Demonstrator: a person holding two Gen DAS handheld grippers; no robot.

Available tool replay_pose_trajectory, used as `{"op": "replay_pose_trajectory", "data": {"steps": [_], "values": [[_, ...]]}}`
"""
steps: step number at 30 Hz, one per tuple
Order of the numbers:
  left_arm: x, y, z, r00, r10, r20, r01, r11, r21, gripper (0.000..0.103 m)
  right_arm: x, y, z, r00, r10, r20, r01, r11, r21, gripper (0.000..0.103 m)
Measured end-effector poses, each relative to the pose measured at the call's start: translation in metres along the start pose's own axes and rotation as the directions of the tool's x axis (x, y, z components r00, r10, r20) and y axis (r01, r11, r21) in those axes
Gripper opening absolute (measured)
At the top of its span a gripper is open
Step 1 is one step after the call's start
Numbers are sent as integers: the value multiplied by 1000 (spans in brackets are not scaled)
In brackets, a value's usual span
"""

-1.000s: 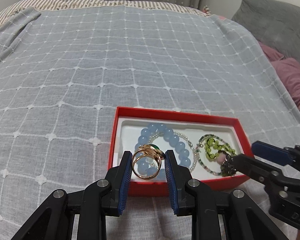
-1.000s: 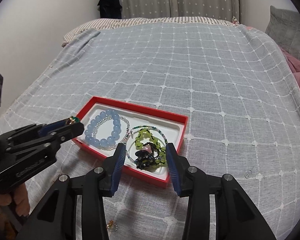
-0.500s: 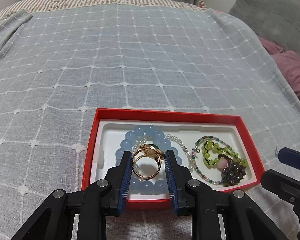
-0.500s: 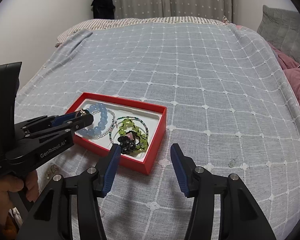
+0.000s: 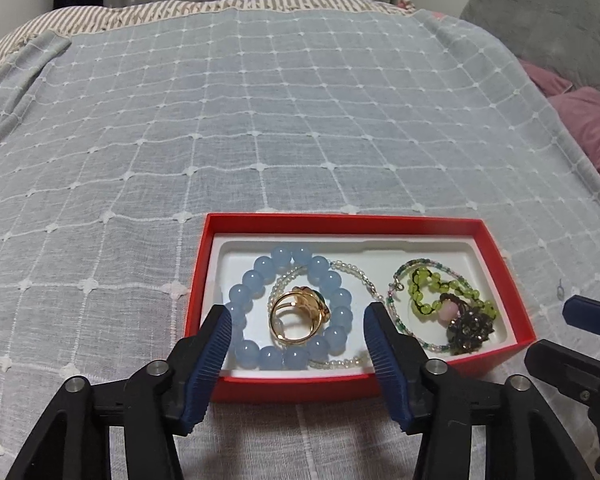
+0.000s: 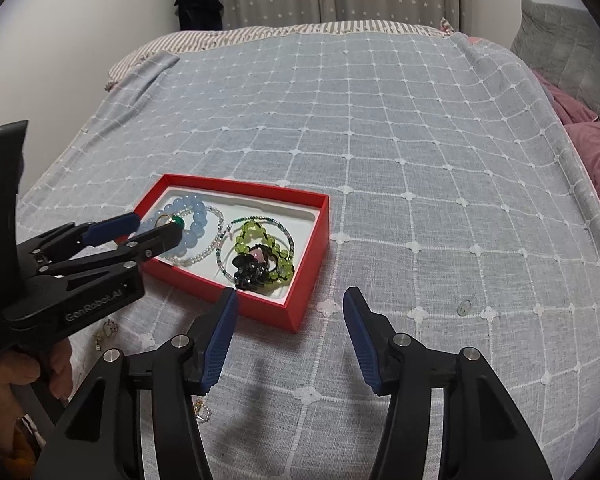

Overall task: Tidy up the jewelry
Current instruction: 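Carry the gold ring and beetle charm into the red box and open both tools, then withdraw both tools from the box toward the remaining gold pieces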

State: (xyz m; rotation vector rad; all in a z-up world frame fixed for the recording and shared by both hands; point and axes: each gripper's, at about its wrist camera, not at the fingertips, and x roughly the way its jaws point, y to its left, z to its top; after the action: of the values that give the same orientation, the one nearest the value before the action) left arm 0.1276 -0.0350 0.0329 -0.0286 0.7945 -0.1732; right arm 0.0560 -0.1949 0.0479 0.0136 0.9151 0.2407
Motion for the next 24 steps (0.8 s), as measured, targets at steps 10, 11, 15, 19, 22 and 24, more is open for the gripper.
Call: {"op": "replay_pose_trajectory", "data": {"steps": [10,11,15,19,22,24], "values": [[-25,0,-18,998,14,-56,-13,1000,26,86,-12,-1,-13,999,-14,-32,15,999,31,63],[-26,1,-21,998,15,-61,-13,1000,27,88,-12,0,-14,999,-15,-36,16,999,34,64],[-31,4,-33,995,8,-101,-5,1000,28,96,-13,1,-20,998,-17,-55,20,999,39,67],[-33,11,-46,990,20,-140,-15,999,37,99,-11,2,-28,996,-7,-87,12,999,50,77],[-33,16,-55,985,42,-167,-36,999,41,100,-10,4,-35,995,-16,-101,21,999,41,84],[-33,21,-61,982,46,-184,-40,999,37,101,-9,6,-39,994,-30,-108,33,999,26,89]]}}
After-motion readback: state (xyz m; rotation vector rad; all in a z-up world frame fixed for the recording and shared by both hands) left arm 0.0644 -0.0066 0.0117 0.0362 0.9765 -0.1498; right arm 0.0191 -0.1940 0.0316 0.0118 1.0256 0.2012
